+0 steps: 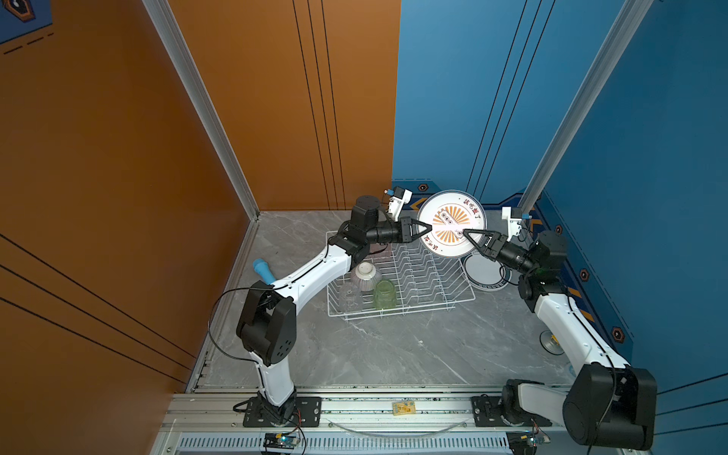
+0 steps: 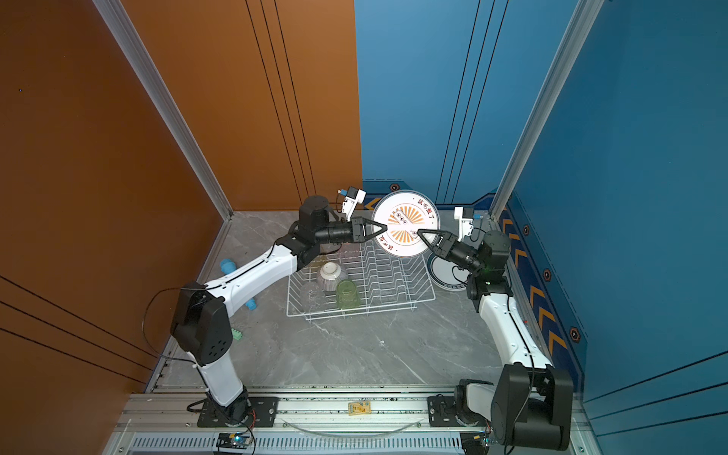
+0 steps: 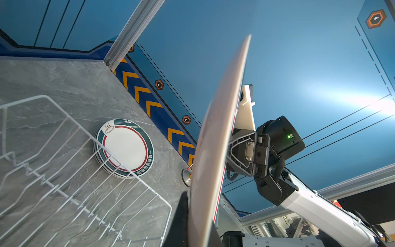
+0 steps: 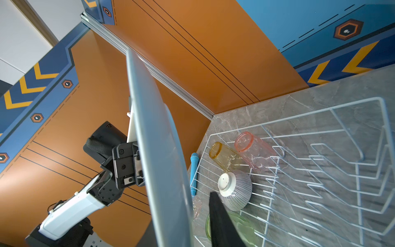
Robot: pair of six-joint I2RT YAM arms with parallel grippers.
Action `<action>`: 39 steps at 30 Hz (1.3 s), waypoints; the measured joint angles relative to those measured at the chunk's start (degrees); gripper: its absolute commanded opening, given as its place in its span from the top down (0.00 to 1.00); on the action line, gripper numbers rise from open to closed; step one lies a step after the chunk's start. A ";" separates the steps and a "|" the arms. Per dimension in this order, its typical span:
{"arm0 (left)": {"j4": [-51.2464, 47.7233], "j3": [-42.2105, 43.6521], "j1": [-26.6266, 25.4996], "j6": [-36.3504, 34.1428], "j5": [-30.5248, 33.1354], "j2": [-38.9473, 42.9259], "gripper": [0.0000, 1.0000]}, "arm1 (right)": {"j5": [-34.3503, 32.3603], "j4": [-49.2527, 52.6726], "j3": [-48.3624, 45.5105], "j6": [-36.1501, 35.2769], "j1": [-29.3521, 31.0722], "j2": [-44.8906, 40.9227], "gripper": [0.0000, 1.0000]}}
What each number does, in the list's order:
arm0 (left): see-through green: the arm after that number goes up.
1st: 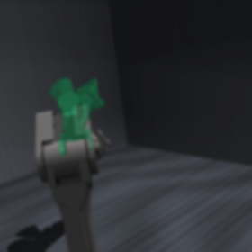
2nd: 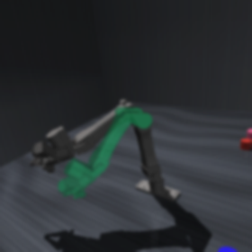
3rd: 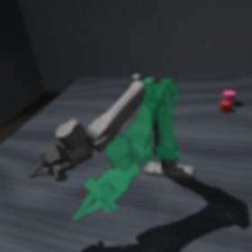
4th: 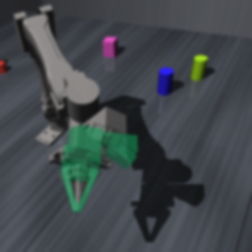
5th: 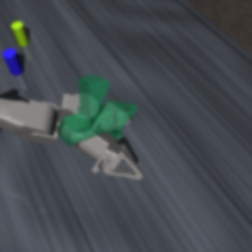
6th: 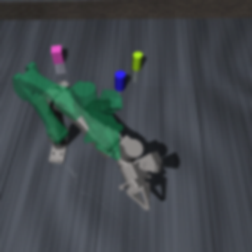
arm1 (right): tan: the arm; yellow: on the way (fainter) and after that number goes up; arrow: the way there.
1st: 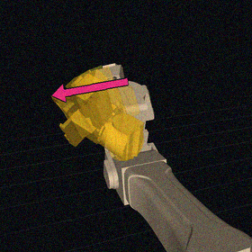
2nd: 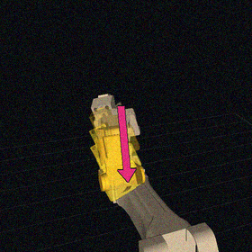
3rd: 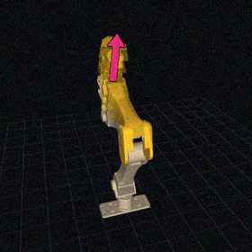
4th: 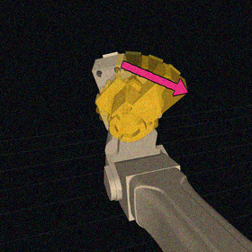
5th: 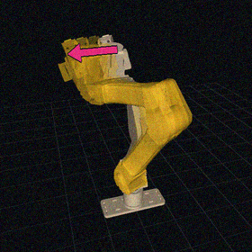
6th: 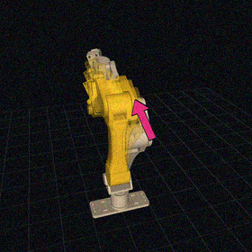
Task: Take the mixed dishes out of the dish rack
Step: 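Grasp the plate rim with the right gripper while the left gripper releases, then lower the orange-sunburst plate onto the plate stack with the right gripper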
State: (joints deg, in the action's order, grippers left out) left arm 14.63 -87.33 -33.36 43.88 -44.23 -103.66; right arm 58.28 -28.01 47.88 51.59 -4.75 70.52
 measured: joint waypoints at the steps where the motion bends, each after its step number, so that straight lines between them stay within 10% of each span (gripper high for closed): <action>1: 0.37 0.00 -0.09 0.22 -0.02 -0.33 0.99 | 0.00 -0.55 -0.02 0.48 0.04 0.11 0.78; 10: 1.49 -0.07 -0.35 2.47 -0.26 -0.94 0.98 | -0.74 -1.64 -0.33 0.04 0.00 0.59 1.00; 24: 1.16 1.09 0.20 -0.39 -0.15 -0.90 0.70 | -2.56 3.56 -0.39 0.33 -5.55 0.26 1.00; 39: -37.88 -2.38 0.48 -27.30 19.04 5.73 0.67 | -17.68 38.97 4.92 -16.13 -16.31 -2.19 1.00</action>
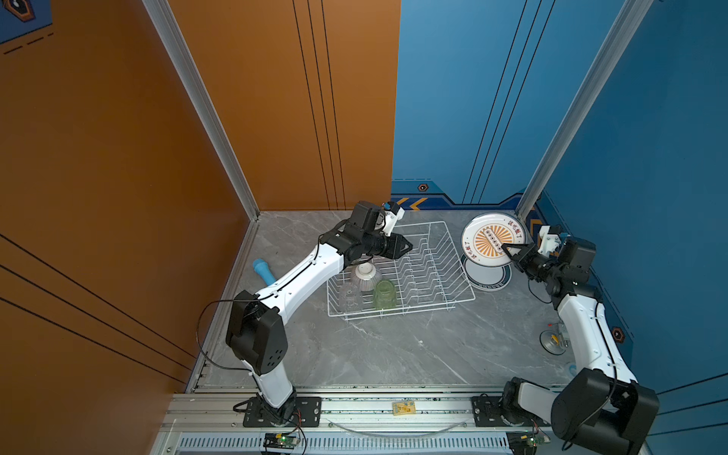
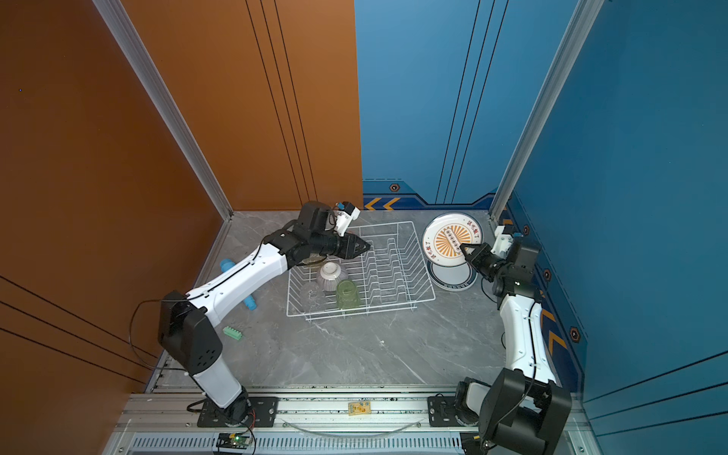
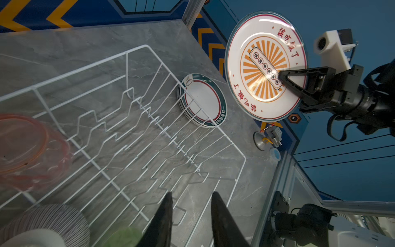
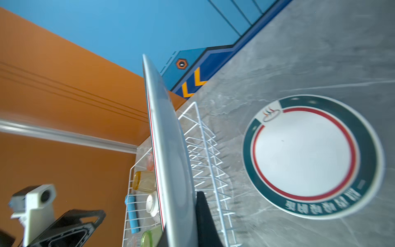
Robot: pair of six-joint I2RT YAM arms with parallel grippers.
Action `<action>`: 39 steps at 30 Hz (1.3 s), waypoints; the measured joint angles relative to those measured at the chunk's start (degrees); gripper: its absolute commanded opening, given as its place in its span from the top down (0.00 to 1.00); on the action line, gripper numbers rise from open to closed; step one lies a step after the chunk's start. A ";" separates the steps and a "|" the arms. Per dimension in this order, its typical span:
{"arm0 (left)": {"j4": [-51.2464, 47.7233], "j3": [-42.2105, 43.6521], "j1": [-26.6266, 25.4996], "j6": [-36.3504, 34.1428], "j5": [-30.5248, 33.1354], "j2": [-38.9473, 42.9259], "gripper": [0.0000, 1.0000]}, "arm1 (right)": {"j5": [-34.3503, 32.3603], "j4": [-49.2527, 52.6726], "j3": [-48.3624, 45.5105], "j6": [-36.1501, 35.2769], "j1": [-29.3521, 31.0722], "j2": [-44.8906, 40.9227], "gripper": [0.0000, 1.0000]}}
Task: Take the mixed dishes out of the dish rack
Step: 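Lower the orange-sunburst plate onto the plate stack with the right gripper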
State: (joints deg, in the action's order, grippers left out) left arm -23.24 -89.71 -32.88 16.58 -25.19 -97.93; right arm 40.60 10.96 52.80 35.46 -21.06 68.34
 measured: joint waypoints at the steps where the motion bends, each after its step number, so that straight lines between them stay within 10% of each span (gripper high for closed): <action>1: -1.55 0.00 0.00 -1.03 1.25 0.44 0.67 | -1.07 1.05 -0.02 -0.24 -0.55 0.42 1.00; 39: -8.31 0.00 0.37 -5.22 5.73 1.18 0.67 | -7.19 -0.20 -3.17 -0.55 -6.91 20.20 1.00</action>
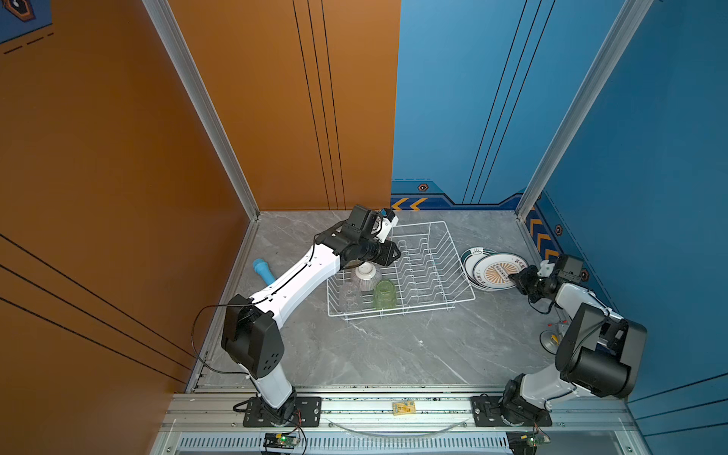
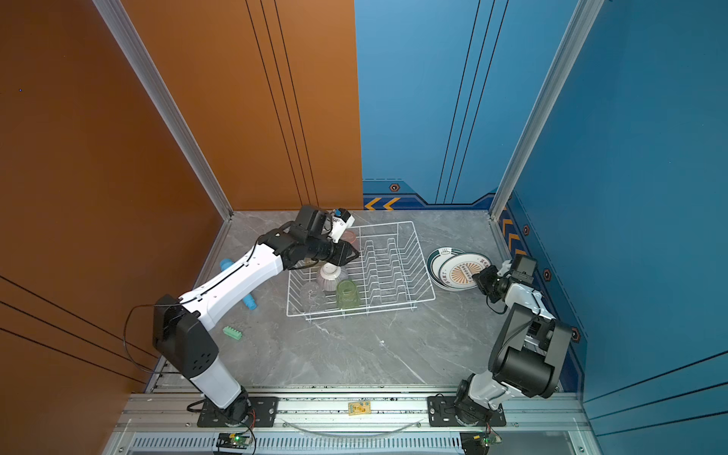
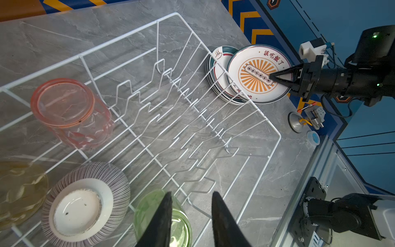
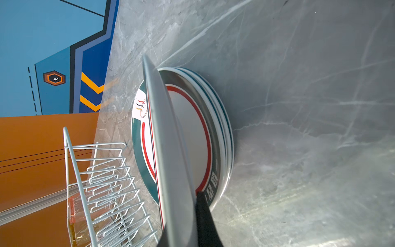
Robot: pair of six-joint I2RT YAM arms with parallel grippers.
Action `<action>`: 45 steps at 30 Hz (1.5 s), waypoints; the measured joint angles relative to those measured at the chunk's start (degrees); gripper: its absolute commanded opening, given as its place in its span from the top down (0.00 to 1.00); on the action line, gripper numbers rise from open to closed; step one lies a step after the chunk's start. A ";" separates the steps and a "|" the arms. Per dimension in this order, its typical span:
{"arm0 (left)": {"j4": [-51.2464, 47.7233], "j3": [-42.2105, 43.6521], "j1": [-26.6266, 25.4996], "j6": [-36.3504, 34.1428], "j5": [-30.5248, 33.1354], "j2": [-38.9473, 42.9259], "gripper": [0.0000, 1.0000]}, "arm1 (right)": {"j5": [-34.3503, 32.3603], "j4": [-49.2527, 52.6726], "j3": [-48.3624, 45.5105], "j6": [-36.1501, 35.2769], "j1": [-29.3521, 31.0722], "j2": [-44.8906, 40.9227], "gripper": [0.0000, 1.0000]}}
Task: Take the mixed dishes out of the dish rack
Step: 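Lower the orange-sunburst plate onto the plate stack with the right gripper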
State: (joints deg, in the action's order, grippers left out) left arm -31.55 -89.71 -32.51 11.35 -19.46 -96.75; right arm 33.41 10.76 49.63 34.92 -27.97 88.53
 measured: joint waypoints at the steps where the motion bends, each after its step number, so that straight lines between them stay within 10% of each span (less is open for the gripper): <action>1: 0.00 0.00 0.00 0.00 0.00 0.00 0.67 | 0.00 -0.31 0.00 0.07 0.13 0.39 1.00; 45: -1.49 0.00 0.72 -1.27 0.90 0.00 0.67 | -4.72 9.90 3.56 -6.38 3.56 3.74 0.63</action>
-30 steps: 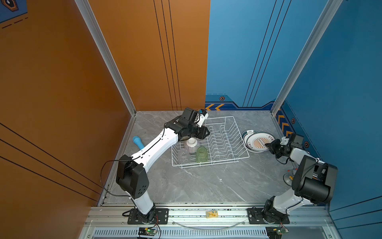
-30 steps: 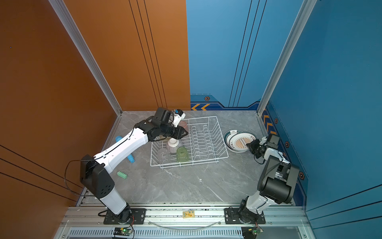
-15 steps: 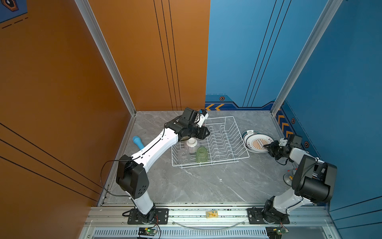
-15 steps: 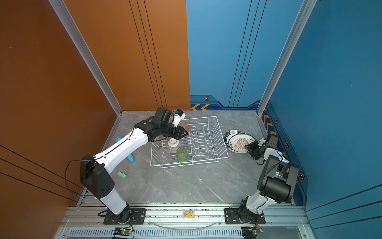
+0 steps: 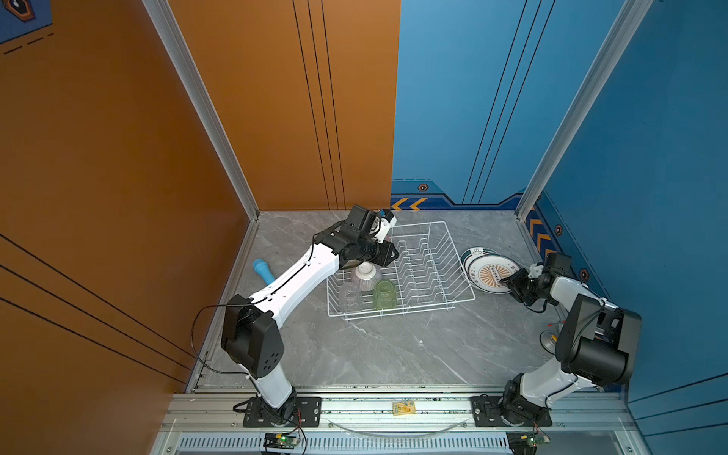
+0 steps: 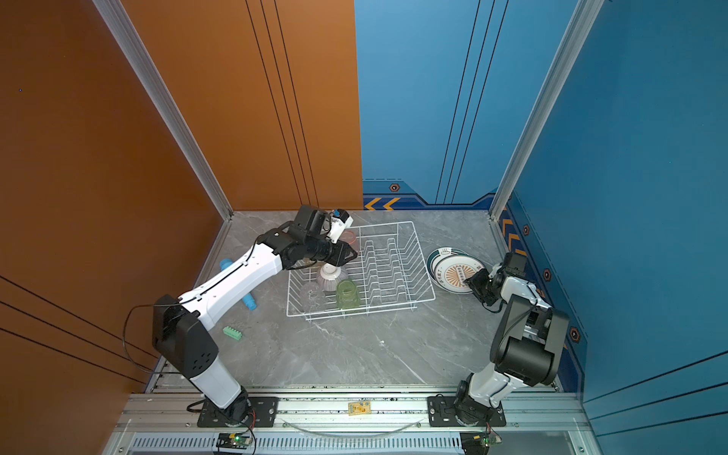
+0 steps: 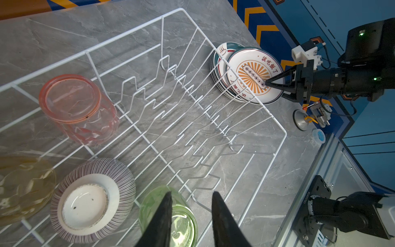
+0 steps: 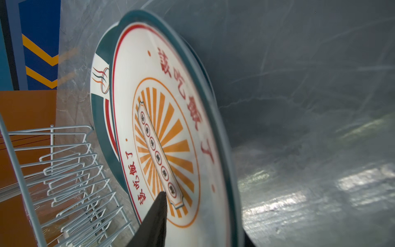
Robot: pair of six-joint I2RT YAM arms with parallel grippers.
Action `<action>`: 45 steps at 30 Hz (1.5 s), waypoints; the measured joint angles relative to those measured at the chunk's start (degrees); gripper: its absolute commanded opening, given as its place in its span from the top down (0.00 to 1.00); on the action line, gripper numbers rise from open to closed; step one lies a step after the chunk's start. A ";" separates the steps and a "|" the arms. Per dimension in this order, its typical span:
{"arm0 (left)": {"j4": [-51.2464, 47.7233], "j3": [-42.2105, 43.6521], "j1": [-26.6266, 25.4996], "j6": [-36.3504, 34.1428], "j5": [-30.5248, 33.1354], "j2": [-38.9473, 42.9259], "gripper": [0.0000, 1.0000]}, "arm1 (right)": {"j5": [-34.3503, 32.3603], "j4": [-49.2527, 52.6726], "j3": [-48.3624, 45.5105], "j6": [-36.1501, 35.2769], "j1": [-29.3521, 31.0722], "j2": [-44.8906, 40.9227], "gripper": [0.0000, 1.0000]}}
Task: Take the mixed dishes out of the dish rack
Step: 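Lower the orange-sunburst plate onto the plate stack with the right gripper, then open the right gripper and raise it while the left gripper reaches toward the green glass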
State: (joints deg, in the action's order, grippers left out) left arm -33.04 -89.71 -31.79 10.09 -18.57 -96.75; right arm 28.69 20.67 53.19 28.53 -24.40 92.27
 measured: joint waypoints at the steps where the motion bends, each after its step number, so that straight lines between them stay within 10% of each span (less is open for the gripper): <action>1: -0.24 0.02 0.02 -0.20 0.39 0.02 0.67 | -0.59 0.42 0.17 -0.35 0.24 0.00 0.63; 45: -4.35 4.57 1.79 -3.65 5.99 3.52 0.67 | -11.50 9.73 5.09 -5.20 5.25 1.73 0.48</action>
State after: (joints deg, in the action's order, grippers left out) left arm -37.39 -85.14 -30.00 6.44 -12.58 -93.23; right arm 17.19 30.39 58.28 23.33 -19.16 94.00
